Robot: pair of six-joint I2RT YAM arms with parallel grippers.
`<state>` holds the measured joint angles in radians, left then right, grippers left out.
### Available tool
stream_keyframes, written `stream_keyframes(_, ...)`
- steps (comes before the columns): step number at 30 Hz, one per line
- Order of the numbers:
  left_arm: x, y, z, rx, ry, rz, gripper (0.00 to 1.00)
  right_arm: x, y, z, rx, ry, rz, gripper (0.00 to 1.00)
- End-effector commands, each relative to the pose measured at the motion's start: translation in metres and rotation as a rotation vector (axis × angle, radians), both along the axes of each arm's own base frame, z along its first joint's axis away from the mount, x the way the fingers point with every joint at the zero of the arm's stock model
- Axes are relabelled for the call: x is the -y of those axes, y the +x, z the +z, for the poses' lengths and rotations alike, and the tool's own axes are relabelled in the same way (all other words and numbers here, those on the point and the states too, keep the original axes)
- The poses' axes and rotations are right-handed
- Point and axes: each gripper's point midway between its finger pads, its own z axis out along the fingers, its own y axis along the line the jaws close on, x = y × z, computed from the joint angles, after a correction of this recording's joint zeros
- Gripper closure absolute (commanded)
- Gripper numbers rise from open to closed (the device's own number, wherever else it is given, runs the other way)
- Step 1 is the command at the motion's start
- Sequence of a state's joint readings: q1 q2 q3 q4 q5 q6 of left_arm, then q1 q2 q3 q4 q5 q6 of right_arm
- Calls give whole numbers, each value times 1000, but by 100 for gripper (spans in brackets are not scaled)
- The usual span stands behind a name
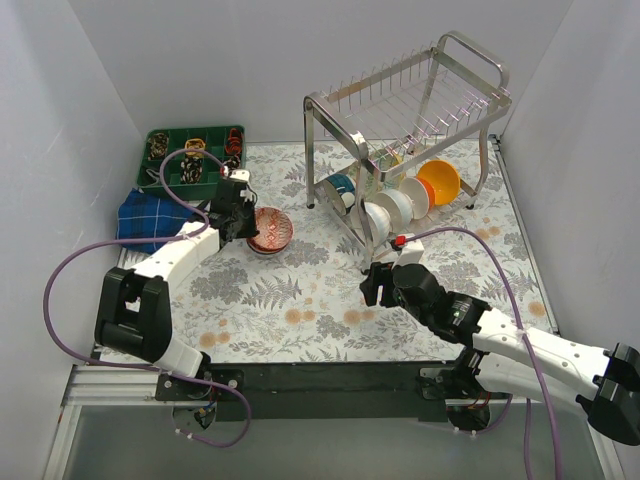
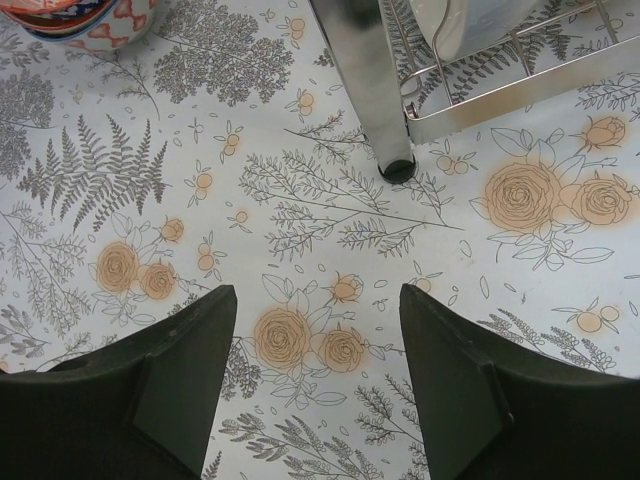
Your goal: Unload the bowls from the dish rack
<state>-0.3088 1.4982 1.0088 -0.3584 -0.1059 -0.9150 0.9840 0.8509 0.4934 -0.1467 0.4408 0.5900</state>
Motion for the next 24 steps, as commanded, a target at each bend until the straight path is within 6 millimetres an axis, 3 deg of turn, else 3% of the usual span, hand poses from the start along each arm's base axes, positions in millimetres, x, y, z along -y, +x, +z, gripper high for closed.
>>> stream_keyframes(1, 0, 8, 8, 36, -26, -3, 73, -3, 7, 10, 42, 12, -9, 25)
stream_keyframes(5, -4, 6, 8, 46, -23, 5, 57, -5, 6, 8, 33, 9, -2, 25)
stream_keyframes(10, -9, 3, 17, 79, -22, 23, 53, -5, 6, 10, 36, 12, -3, 25)
stream_keyframes(17, -16, -5, 25, 120, -43, 55, 63, 1, 11, 14, 54, -19, -33, 25)
stream_keyframes(24, -18, -7, 17, 104, -83, 67, 81, -3, 13, 12, 38, -46, -21, 25)
